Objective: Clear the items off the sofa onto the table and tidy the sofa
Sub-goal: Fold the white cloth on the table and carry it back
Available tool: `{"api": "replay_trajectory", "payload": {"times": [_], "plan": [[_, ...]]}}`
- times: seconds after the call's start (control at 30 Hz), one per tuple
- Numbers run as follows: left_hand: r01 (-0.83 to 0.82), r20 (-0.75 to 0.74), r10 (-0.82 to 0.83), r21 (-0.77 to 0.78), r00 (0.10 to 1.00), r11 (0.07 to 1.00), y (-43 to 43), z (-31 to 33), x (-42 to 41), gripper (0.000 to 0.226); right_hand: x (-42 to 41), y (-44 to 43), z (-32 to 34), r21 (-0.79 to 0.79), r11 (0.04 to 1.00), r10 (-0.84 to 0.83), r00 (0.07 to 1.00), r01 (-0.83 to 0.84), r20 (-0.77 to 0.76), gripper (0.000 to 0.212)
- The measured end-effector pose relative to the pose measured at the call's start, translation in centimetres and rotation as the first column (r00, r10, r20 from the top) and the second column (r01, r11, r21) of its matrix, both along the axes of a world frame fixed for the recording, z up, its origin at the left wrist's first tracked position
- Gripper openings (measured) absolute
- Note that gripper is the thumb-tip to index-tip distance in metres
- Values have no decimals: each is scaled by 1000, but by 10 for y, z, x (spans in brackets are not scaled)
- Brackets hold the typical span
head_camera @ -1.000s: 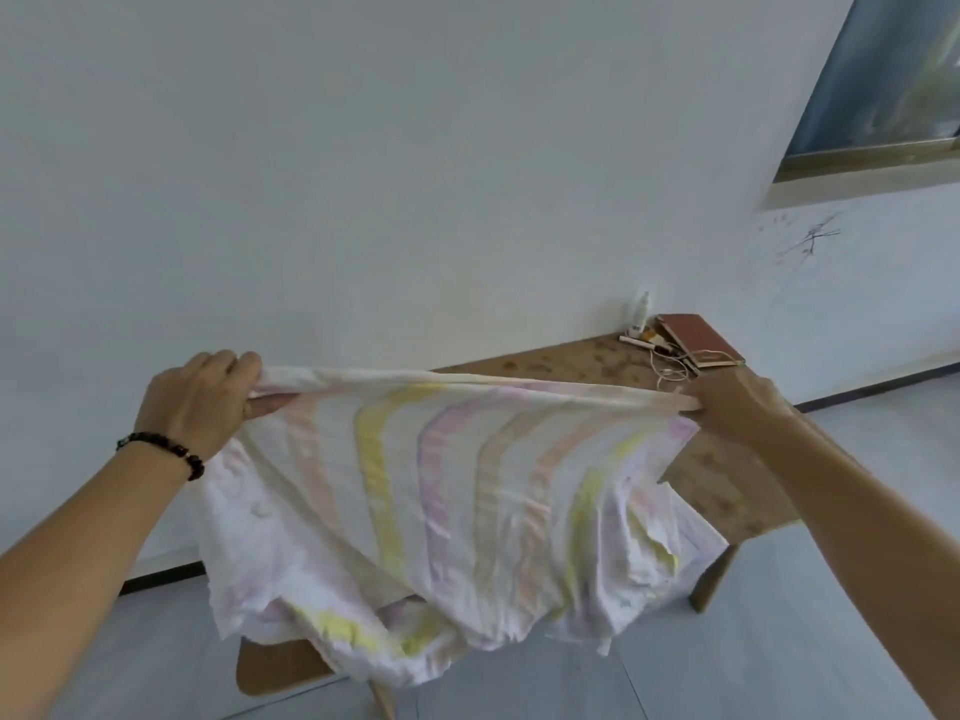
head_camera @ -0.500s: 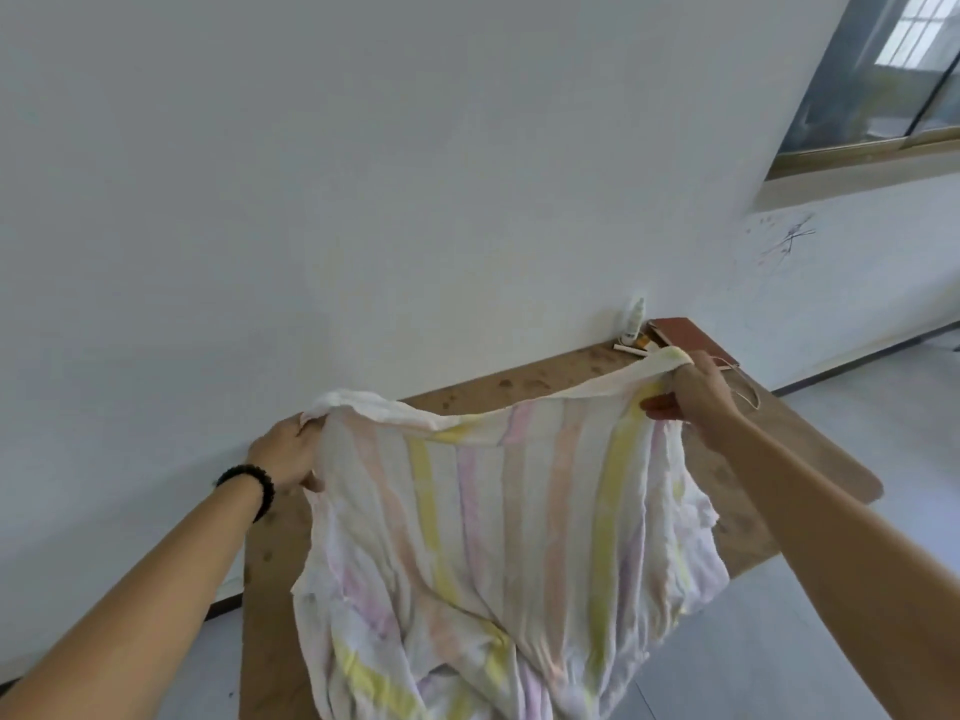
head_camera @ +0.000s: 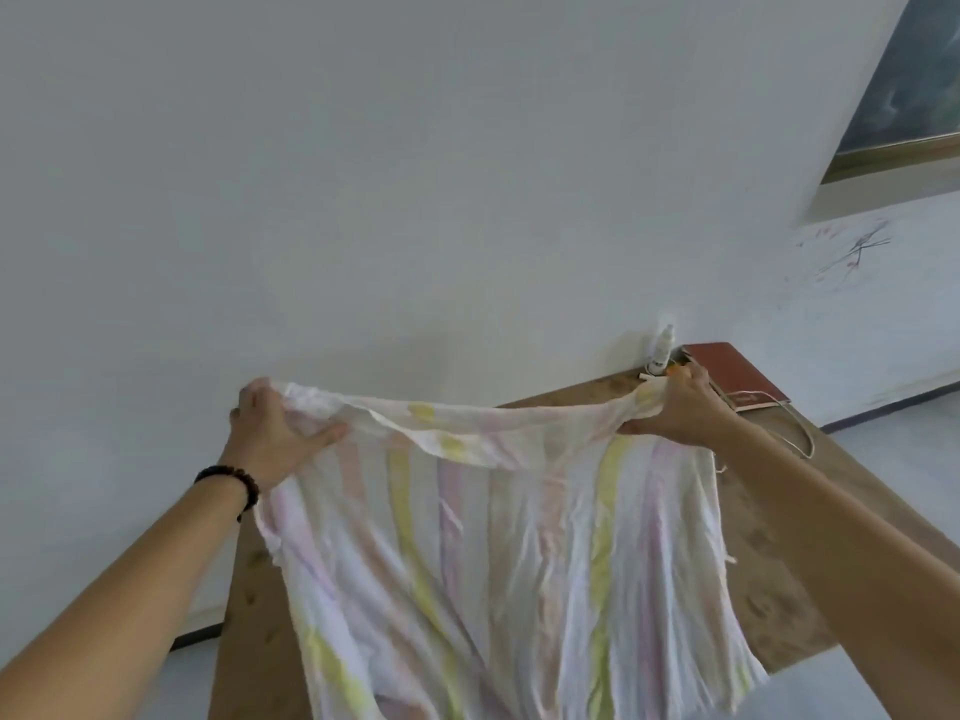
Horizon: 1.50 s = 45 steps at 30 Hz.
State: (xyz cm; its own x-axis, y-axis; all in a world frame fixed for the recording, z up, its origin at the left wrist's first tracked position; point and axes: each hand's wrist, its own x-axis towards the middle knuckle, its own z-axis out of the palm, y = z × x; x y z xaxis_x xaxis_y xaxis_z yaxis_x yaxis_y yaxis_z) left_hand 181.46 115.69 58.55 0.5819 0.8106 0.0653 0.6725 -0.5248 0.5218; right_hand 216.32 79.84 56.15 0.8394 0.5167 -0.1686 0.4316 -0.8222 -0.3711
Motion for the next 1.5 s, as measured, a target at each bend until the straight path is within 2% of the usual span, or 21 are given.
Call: {"api": "replay_trajectory", "payload": {"times": [0.03, 0.1, 0.2, 0.3, 0.4, 0.5, 0.6, 0.7, 0.77, 0.83, 0.97, 1.1, 1.2, 1.33, 1.43, 1.5], "plan": [[35, -111, -15, 176, 994, 984, 9, 11, 8, 97, 12, 10, 16, 37, 999, 5, 998, -7, 55, 140], [8, -156, 58, 392, 986, 920, 27, 47, 21, 112, 38, 28, 54, 45, 999, 2, 974, -12, 225, 141], [-148, -25, 193, 549, 981, 822, 51, 123, 26, 103, 70, 48, 121, 165, 986, -81, 905, 12, 418, 132], [-176, 68, 186, 728, 980, 663, 64, 197, 17, 79, 78, 54, 199, 348, 938, -200, 815, -3, 544, 130], [-255, 180, 186, 788, 966, 560, 54, 260, 3, 67, 72, 54, 260, 422, 906, -263, 723, -44, 639, 126], [-360, 310, 183, 794, 933, 490, 43, 307, -20, 61, 52, 49, 303, 526, 841, -315, 677, -127, 665, 107], [-360, 334, 138, 824, 932, 437, 40, 327, -48, 56, 27, 46, 321, 522, 837, -303, 655, -164, 692, 96], [-354, 345, 92, 859, 934, 371, 40, 325, -75, 50, 10, 47, 312, 549, 806, -306, 637, -222, 707, 87], [-368, 369, 75, 846, 927, 387, 46, 308, -95, 42, -2, 48, 293, 565, 796, -313, 652, -216, 690, 81], [-364, 387, 40, 820, 921, 441, 54, 278, -116, 35, -22, 48, 266, 575, 789, -304, 677, -215, 670, 72], [-352, 356, 107, 751, 929, 559, 45, 167, -152, 25, -75, 42, 168, 511, 839, -195, 772, -189, 605, 54], [-240, 81, 237, 576, 968, 781, 17, 14, -186, 24, -109, 28, 36, 256, 963, -49, 880, -84, 473, 49], [-182, -139, 247, 364, 959, 913, -10, -84, -213, 16, -136, 9, -43, 96, 995, -15, 946, -17, 324, 41], [-145, -355, 200, 174, 913, 974, -66, -173, -250, 12, -177, -26, -114, -79, 996, -32, 979, 48, 200, 32], [-138, -456, 163, 87, 875, 987, -102, -220, -278, 14, -212, -57, -163, -206, 978, 22, 990, 7, 136, 31], [-141, -528, 130, 20, 839, 990, -125, -243, -295, 10, -234, -79, -195, -353, 935, 74, 992, -33, 102, 33]]}}
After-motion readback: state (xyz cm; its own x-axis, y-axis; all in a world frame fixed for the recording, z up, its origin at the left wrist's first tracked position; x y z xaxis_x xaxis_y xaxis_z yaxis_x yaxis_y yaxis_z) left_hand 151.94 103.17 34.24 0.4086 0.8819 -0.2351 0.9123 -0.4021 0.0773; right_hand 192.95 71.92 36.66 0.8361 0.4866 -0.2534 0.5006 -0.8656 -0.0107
